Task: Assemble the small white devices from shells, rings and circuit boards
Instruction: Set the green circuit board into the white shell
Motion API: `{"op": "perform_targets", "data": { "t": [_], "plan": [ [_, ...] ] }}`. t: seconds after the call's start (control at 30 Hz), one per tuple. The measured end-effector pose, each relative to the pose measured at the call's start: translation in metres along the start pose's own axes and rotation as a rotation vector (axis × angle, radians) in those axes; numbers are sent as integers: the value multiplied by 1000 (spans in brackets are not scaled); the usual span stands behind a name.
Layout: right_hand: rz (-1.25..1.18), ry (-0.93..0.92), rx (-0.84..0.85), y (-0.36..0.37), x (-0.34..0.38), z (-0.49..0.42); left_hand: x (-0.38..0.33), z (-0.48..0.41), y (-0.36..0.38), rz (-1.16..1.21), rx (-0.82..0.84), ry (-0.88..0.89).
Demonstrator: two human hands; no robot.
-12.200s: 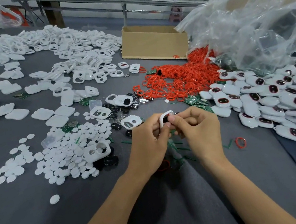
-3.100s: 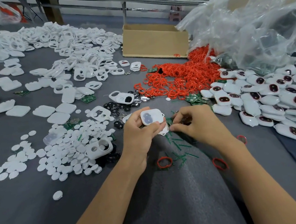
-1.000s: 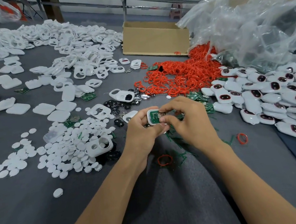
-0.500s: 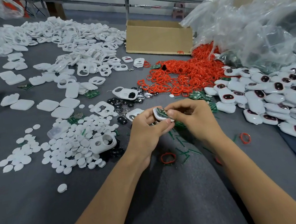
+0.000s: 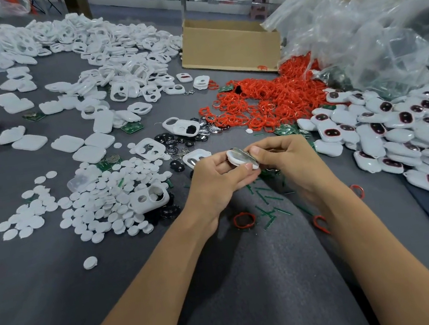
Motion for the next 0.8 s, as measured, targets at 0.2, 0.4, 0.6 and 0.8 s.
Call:
{"op": "perform_targets", "data": {
  "t": [0.2, 0.4, 0.6, 0.8],
  "plan": [
    [-27, 26, 11, 1, -1, 0, 0, 1, 0, -1, -3, -12],
    [-31, 29, 9, 0, 1, 0, 0, 2, 2, 2, 4, -18],
    [7, 9, 7, -2, 7, 1, 0, 1, 2, 6, 12, -16],
    [152, -87, 27, 0, 18, 1, 1, 0, 2, 8, 13, -12]
  ]
}}
Point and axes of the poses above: each hand's wrist, its own z-axis away from the middle knuckle, its own y-axis out of the palm, x = y × z, the point moved 8 cm from there along -z, towards the middle knuckle, and after that the axes turned 12 degrees about -y, right-handed, at the moved point
